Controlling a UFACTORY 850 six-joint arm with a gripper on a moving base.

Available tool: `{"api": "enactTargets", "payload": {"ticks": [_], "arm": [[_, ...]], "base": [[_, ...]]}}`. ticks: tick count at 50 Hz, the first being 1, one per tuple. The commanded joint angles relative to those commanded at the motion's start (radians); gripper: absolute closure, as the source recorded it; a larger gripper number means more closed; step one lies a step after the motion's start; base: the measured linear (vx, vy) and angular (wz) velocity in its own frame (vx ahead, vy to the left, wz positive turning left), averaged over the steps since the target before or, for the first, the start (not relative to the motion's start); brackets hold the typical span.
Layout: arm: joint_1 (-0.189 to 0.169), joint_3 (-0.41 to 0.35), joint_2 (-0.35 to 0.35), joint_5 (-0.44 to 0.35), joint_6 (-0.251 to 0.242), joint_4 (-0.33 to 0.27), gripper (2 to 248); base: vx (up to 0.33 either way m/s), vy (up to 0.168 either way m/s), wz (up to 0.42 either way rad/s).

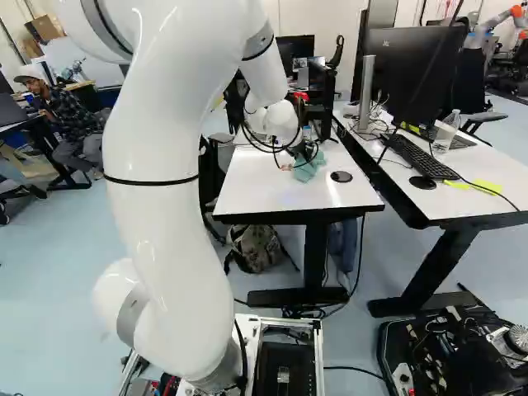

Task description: Clean the table with the green towel

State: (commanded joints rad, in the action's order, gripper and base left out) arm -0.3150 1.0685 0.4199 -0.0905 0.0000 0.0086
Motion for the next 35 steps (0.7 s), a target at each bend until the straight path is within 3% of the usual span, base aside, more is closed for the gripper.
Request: {"api": "enactTargets", "payload": {"ticks": [16,35], "arm": [[-0.008,0.087,0.067,0.000,0.000,0.000,197],[-0.056,0.113,0.087,0.000,0.000,0.000,197]], "base": [[0.000,0.000,0.000],[0.000,0.000,0.000]]}}
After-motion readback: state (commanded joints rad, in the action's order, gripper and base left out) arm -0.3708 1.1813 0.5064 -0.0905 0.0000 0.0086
